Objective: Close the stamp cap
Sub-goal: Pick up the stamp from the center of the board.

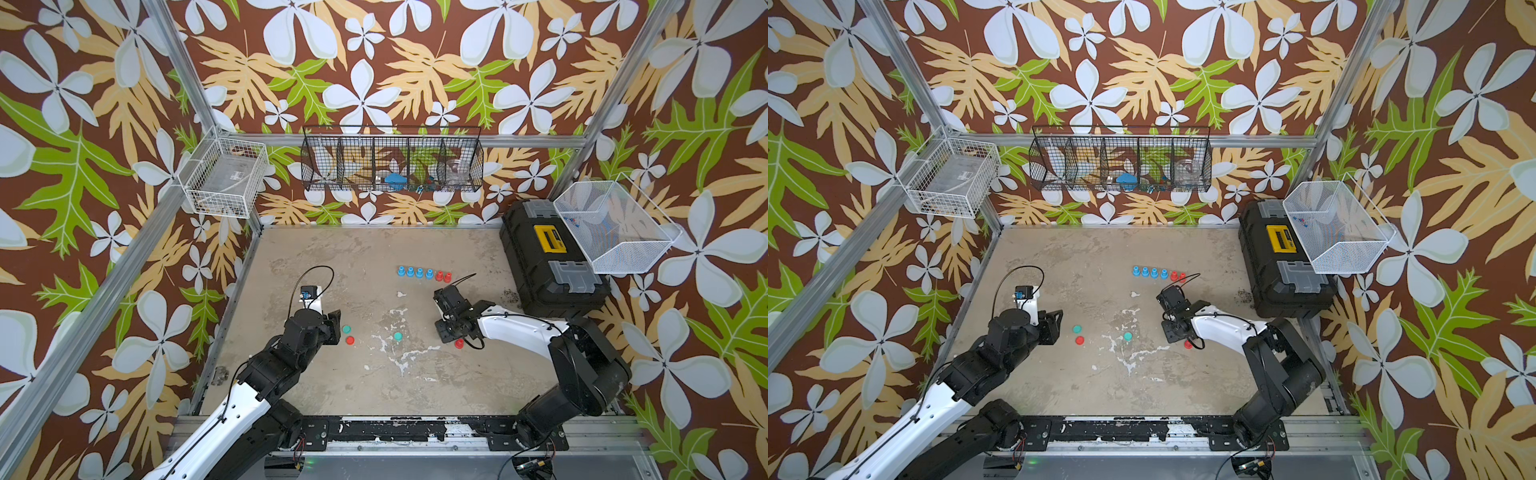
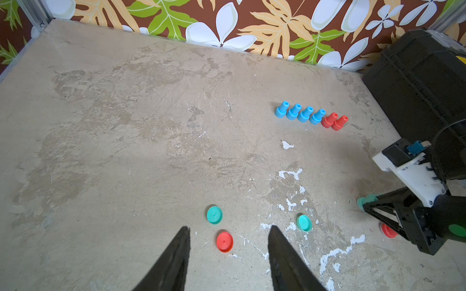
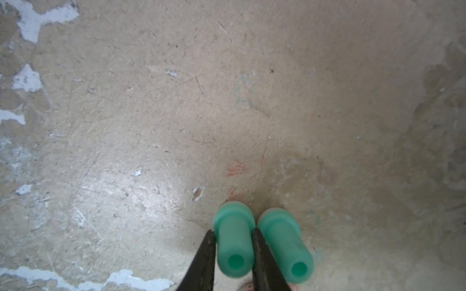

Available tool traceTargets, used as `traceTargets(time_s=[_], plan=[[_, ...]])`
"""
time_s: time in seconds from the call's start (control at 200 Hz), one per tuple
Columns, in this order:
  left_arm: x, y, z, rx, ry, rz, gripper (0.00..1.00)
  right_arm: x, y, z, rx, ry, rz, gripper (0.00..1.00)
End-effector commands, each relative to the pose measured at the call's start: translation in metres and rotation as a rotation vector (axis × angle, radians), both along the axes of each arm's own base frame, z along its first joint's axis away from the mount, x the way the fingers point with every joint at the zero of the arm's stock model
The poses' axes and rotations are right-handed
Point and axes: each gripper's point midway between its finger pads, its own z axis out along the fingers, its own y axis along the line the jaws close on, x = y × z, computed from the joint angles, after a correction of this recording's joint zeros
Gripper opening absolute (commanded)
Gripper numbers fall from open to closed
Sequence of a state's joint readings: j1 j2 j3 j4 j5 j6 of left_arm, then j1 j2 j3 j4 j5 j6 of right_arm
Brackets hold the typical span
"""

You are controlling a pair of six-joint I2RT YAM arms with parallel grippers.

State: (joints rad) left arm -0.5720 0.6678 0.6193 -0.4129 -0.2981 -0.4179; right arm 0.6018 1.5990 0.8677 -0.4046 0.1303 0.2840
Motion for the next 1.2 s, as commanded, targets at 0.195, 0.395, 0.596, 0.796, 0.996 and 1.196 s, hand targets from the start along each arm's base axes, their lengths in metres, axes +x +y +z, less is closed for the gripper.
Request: traceTargets(time_s=[0.195, 0.395, 0.596, 0.796, 0.996, 1.196], plan=[[0.0012, -0.0004, 0.0021, -0.002, -0.011, -0.002, 0.52, 0.0012, 0.0008, 0.0007, -0.001, -0.004, -0.005, 0.28], [0.0014, -0.0005, 0.0018, -0.001, -0.009, -0.002, 0.52, 0.0019, 0.0023, 0.0043, 0.008, -0.011, -0.006, 0.29], [0.0013, 0.0000, 0.0017, 0.000, -0.010, 0.001, 0.52, 0.0047, 0.0013, 0.0081, 0.004, -0.027, -0.013, 0.29], [0.0016, 0.0005, 0.0015, 0.002, -0.009, 0.003, 0.52, 0.0048, 0.0016, 0.0068, 0.005, -0.023, -0.013, 0.28], [0.0014, 0.0003, 0.0016, 0.001, -0.009, 0.003, 0.52, 0.0041, 0.0012, 0.0048, 0.004, -0.023, -0.014, 0.23], [0.0014, 0.0007, 0.0015, 0.002, -0.009, 0.005, 0.52, 0.0040, 0.0010, 0.0067, 0.006, -0.025, -0.013, 0.18]])
